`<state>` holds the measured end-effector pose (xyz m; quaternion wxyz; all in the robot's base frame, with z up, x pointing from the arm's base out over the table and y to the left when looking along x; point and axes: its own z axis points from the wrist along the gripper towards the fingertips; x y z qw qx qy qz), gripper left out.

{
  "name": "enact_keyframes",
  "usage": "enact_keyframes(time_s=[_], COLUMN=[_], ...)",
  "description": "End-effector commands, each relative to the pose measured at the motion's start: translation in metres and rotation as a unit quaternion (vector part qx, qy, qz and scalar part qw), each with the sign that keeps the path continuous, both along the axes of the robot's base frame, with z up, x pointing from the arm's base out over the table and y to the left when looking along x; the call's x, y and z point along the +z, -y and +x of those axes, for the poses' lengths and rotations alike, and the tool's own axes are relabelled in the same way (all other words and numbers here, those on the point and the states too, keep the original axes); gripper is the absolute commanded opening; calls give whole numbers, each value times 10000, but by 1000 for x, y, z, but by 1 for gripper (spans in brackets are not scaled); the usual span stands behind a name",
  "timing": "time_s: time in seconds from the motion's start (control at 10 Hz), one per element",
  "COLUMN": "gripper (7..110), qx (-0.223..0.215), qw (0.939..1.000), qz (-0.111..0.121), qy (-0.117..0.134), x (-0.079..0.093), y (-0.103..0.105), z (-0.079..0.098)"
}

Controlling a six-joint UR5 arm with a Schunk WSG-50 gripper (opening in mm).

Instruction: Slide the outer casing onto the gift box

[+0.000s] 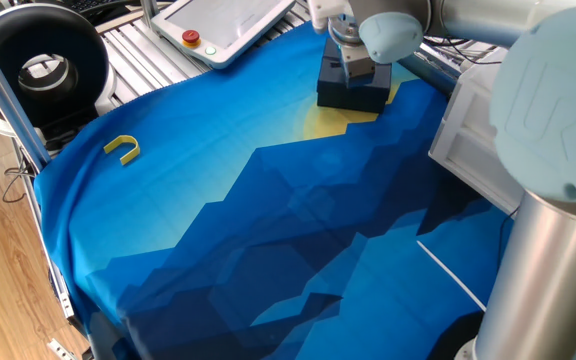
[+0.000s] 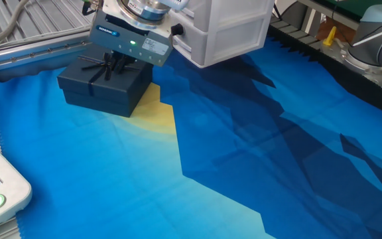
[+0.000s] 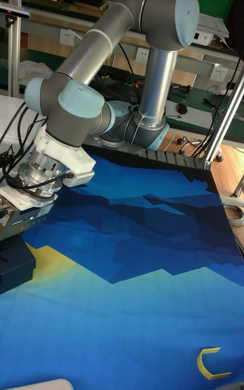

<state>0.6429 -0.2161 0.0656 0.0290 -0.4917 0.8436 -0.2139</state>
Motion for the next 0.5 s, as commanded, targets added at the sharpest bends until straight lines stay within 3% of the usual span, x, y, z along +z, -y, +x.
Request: enact_keyframes(time_s=[0.0,0.3,0.4], gripper=[7,7,7], qx=[-83,-245,-603], qw=[9997,9996,9965], qz=[169,118,516], qy=[-140,-40,-277], x=[16,33,31], y=[-3,-10,-32], z=[-11,-17,-36])
